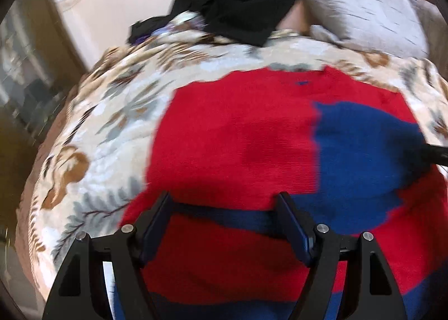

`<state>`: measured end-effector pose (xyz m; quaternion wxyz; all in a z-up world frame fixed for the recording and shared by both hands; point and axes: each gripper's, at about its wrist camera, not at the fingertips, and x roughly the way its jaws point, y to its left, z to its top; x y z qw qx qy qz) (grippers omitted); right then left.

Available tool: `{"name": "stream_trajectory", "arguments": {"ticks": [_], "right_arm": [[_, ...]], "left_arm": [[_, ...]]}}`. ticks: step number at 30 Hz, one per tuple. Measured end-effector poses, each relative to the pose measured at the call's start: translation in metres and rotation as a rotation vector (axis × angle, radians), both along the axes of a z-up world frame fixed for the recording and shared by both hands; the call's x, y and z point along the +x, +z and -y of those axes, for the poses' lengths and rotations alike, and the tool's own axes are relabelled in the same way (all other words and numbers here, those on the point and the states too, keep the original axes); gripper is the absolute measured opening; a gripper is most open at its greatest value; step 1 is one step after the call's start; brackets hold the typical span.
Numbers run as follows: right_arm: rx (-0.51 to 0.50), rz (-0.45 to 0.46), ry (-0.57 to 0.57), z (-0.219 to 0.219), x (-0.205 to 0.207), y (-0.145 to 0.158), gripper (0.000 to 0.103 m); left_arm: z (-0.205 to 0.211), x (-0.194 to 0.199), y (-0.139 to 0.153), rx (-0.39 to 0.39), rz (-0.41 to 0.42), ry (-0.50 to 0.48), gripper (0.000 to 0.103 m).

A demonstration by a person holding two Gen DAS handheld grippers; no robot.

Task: Fold small clothes
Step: 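Open both tools and release the folded sleeves onto the sweater body, then grasp the blue hem near 'XIU XUAN' with both tools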

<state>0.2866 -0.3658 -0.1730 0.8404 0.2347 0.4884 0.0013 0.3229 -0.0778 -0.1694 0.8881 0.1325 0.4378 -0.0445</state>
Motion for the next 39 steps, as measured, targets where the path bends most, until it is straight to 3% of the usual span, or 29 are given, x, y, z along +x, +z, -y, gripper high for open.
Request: {"name": "stream_trajectory", "arguments": {"ticks": [3,10,11,12,14,16,22,29,39], "right_arm": [[0.049,-0.064,-0.007,0.015,0.003,-0.018,0.021],[0.014,0.046,0.030,0.015,-0.012,0.004,0.024],[0.013,0.047,0.028,0.015,-0.013,0.003,0.032],[0.008,0.030,0.023,0.016,-0.012,-0.002,0.056],[-0.012,-0.008,0.000,0.016,-0.011,-0.012,0.085],[-0.031,-0.014,-0.016,0.017,-0.013,-0.015,0.084],[0.010,0.107,-0.053,0.035,-0.032,0.009,0.084],[0.061,0.138,-0.078,0.055,-0.055,0.014,0.084],[0.074,0.141,0.074,0.023,-0.118,0.003,0.084]], "left_arm": [[-0.021,0.012,-0.009,-0.005,-0.029,0.061,0.080],[-0.021,-0.001,0.003,-0.003,0.018,0.034,0.079],[-0.022,-0.002,0.002,-0.005,0.018,0.038,0.079],[-0.023,-0.004,-0.001,0.001,0.015,0.043,0.079],[-0.025,0.000,-0.012,0.029,-0.030,0.046,0.080],[-0.028,-0.003,-0.010,0.012,-0.028,0.050,0.080],[-0.049,-0.012,0.008,-0.032,0.006,0.083,0.080],[-0.093,-0.031,0.033,-0.092,0.041,0.103,0.080],[-0.149,-0.103,0.017,-0.169,-0.041,0.050,0.080]]}}
